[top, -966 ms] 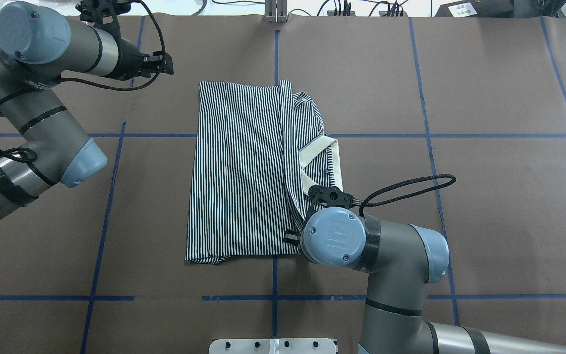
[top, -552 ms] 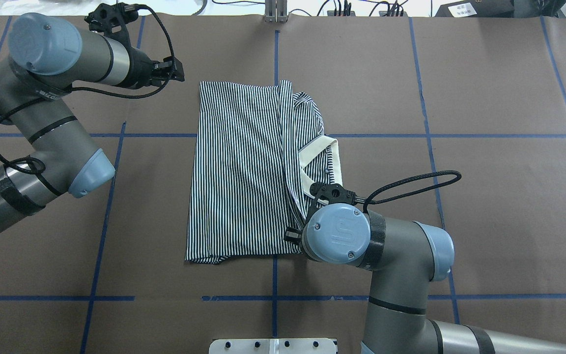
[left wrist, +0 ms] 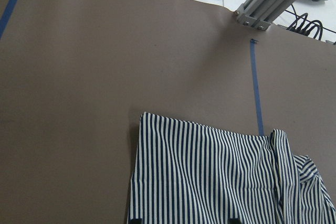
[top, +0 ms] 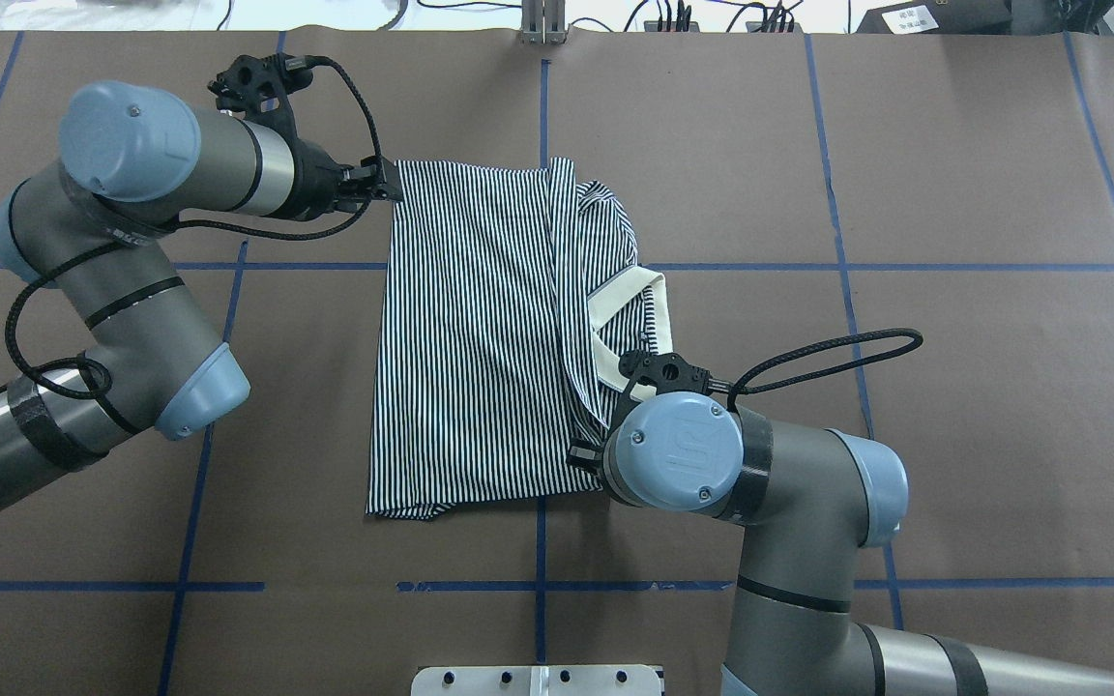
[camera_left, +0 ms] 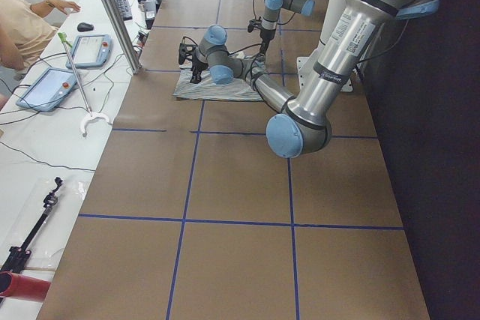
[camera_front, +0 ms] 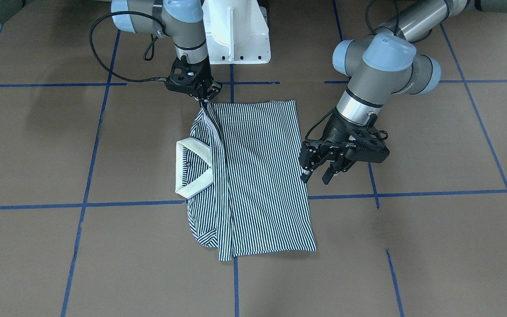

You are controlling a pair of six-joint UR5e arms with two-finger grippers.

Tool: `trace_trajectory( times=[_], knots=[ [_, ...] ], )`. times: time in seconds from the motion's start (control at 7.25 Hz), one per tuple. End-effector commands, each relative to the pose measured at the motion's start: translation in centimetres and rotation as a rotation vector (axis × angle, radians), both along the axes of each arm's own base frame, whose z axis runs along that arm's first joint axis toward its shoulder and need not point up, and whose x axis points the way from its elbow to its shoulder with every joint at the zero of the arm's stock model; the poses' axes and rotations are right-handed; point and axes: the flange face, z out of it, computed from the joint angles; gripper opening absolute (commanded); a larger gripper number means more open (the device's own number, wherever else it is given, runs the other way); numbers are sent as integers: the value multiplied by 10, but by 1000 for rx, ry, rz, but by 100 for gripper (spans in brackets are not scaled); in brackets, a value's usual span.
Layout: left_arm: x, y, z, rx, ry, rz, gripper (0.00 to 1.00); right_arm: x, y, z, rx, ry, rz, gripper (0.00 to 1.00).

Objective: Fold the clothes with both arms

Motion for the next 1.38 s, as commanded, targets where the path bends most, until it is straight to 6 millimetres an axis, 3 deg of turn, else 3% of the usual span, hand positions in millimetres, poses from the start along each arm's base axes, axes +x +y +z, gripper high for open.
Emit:
trace_trajectory(
  times=[0.0,0.41,0.55,0.69,0.83,0.97,1.1,1.24],
  knots=[
    [11,14,-1,4,5,24,62,30,6,-1,6,-28,3,0],
    [24,29,30,-44,-23,28,62,37,0,-2,10,-31,20,0],
    [38,49,24,-102,18,33,62,37,-1,-2,11,-31,23,0],
    [45,81,23,-174,50,48,62,36,-1,0,10,-28,23,0],
    [55,143,32,-262,40,96,62,35,0,-1,10,-29,22,0],
    [40,181,41,-287,19,131,62,36,0,-2,11,-31,22,0],
    [52,216,56,-333,0,170,62,36,0,-2,11,-32,22,0],
    [72,239,63,-352,-18,169,62,36,0,-2,11,-32,22,0]
  ],
)
